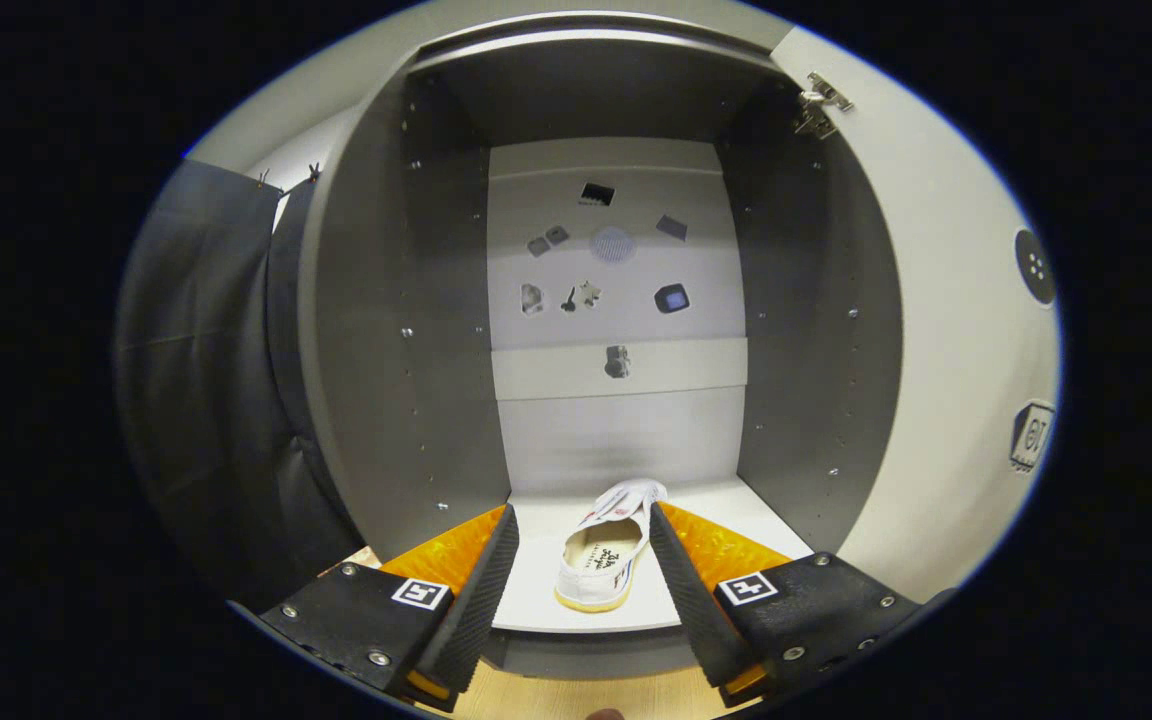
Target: Open the shoe cabinet door, grab the shoes and put them into the shoe cabinet, then close the shoe cabinet door.
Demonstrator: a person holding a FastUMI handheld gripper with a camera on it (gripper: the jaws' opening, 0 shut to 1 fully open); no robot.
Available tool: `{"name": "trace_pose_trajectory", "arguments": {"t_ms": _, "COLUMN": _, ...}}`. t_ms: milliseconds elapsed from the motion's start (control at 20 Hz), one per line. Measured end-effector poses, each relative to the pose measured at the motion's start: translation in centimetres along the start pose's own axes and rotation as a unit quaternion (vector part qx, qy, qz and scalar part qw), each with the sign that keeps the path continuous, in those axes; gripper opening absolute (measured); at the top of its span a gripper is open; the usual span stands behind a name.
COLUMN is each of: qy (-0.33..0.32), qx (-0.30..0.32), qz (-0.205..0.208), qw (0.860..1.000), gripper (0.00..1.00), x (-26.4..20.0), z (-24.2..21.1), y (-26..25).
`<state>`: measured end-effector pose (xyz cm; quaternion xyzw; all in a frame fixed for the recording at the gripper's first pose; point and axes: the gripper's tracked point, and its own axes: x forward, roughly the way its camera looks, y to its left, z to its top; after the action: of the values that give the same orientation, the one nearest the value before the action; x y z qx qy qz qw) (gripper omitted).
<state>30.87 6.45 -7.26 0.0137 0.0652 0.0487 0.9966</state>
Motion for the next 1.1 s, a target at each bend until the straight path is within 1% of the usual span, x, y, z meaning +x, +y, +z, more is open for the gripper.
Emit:
{"name": "trace_pose_trajectory", "arguments": {"t_ms": 200, "qy": -0.027, "qx": 0.000, "qz": -0.001, "qw": 1.000, "gripper": 0.83, "x": -6.2, "z": 2.1, "y": -0.5}}
{"name": "trace_pose_trajectory", "arguments": {"t_ms": 500, "qy": -0.051, "qx": -0.009, "qz": -0.007, "qw": 0.999, "gripper": 0.85, "x": -17.0, "z": 3.2, "y": -2.1}}
{"name": "trace_pose_trajectory", "arguments": {"t_ms": 650, "qy": -0.059, "qx": 0.000, "qz": -0.001, "qw": 0.998, "gripper": 0.90, "x": -21.6, "z": 3.8, "y": -2.6}}
{"name": "trace_pose_trajectory", "arguments": {"t_ms": 800, "qy": -0.063, "qx": 0.011, "qz": -0.002, "qw": 0.998, "gripper": 0.93, "x": -25.4, "z": 3.7, "y": -3.5}}
{"name": "trace_pose_trajectory", "arguments": {"t_ms": 950, "qy": -0.048, "qx": 0.015, "qz": -0.011, "qw": 0.999, "gripper": 0.93, "x": -28.6, "z": 2.8, "y": -5.0}}
{"name": "trace_pose_trajectory", "arguments": {"t_ms": 1100, "qy": -0.049, "qx": 0.017, "qz": -0.017, "qw": 0.998, "gripper": 0.93, "x": -31.3, "z": 2.5, "y": -5.6}}
